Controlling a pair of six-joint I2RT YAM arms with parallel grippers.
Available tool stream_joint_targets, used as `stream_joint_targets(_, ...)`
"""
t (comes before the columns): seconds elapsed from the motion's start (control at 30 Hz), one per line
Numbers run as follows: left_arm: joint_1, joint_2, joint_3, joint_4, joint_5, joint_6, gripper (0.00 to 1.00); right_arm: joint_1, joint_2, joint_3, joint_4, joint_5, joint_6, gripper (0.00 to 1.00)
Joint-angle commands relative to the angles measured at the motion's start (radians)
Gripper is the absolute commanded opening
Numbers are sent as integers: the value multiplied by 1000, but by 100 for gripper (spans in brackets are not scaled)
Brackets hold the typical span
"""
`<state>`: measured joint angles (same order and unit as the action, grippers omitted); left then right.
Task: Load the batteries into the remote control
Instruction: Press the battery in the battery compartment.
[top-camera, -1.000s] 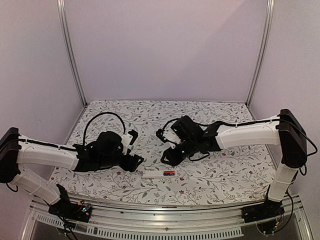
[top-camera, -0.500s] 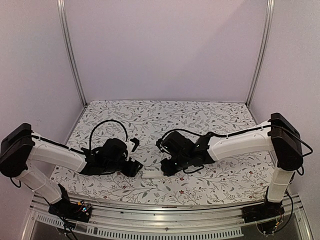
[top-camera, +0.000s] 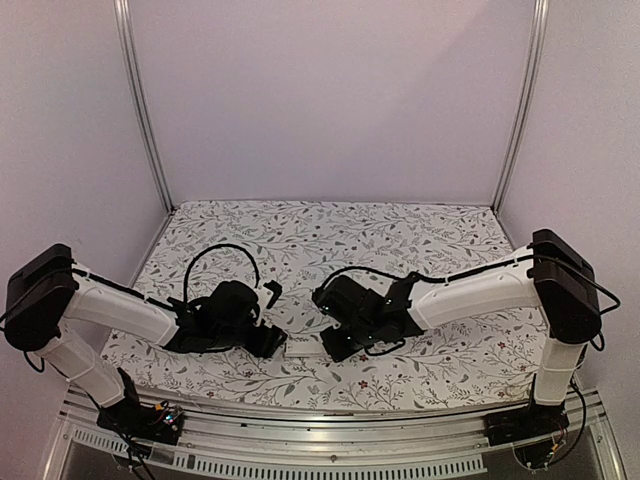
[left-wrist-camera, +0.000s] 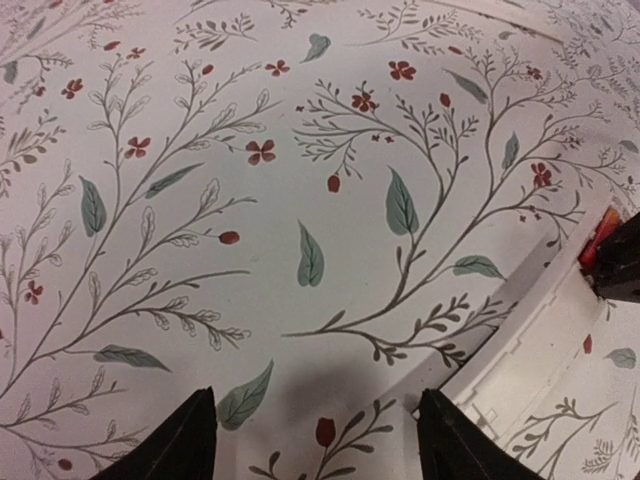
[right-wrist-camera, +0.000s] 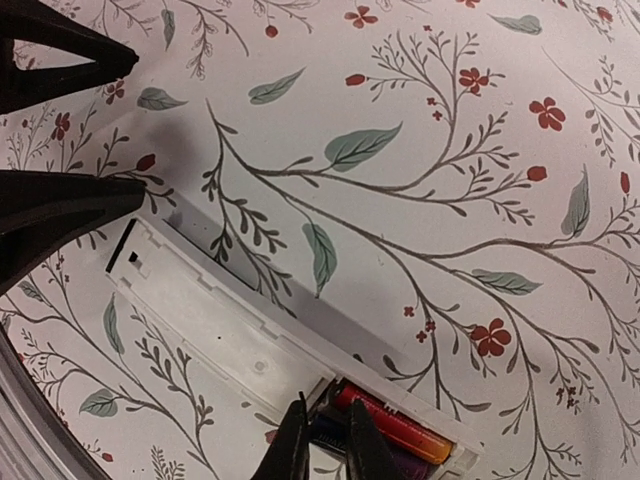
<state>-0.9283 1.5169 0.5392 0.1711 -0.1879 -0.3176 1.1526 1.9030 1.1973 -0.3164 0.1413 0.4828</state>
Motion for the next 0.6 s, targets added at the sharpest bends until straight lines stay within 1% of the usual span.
stream_joint_targets(0.0, -13, 14, -4, 18, 0, 13, 69, 12, 23, 15, -61, 59, 3, 12)
stream_joint_targets(0.17, -13, 12, -3, 14, -2, 16, 69, 17, 35, 20, -72, 65, -6, 9)
stream_joint_targets(0.3, -12, 12, -5, 11, -6, 18, 68, 30, 47, 23, -86, 78, -20, 9)
stream_joint_targets(0.43, -12, 11, -5, 7, -12, 20, 69, 30, 56, 3, -84, 52, -19, 12)
stream_joint_targets(0.57, -12, 11, -4, 5, -16, 24, 69, 30, 14, 38, -78, 49, -45, 16)
